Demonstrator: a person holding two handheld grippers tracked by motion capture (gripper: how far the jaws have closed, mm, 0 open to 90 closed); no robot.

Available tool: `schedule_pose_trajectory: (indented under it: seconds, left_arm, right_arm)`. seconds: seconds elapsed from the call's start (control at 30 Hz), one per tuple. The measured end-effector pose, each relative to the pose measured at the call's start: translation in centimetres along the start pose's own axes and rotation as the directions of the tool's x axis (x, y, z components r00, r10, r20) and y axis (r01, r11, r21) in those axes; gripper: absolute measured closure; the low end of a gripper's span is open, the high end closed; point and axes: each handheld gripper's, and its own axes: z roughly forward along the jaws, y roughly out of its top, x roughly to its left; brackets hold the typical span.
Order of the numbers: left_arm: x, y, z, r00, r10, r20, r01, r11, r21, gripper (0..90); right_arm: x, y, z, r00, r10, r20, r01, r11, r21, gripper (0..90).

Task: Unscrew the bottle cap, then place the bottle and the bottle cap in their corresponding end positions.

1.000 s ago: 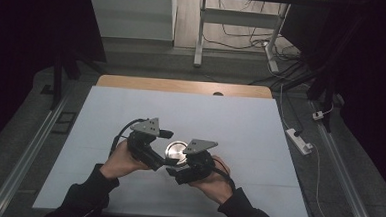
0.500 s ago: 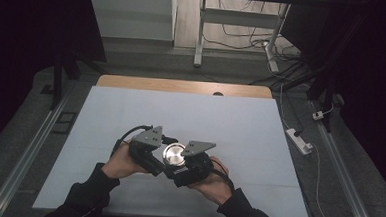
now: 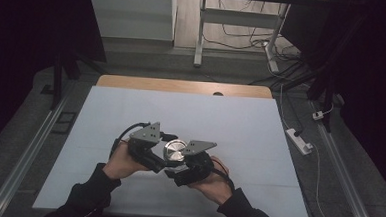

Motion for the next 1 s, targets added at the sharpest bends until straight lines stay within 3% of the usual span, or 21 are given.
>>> schedule_pose_trajectory:
  seconds: [0.5, 1.0]
  left_arm:
    - [-0.2, 0.2, -2.5, 0.9986, -0.03, -0.043, 0.028, 0.9991, -0.03, 21.1]
    - [-1.2, -1.0, -1.7, 0.9983, -0.047, -0.034, 0.046, 0.9988, -0.015, 21.1]
  right_arm:
    - [-1.2, -0.1, -0.6, 0.999, 0.021, 0.039, -0.02, 1.0, -0.004, 14.9]
    - [-3.7, 0.2, -1.3, 0.9929, 0.06, 0.103, -0.058, 0.998, -0.017, 14.9]
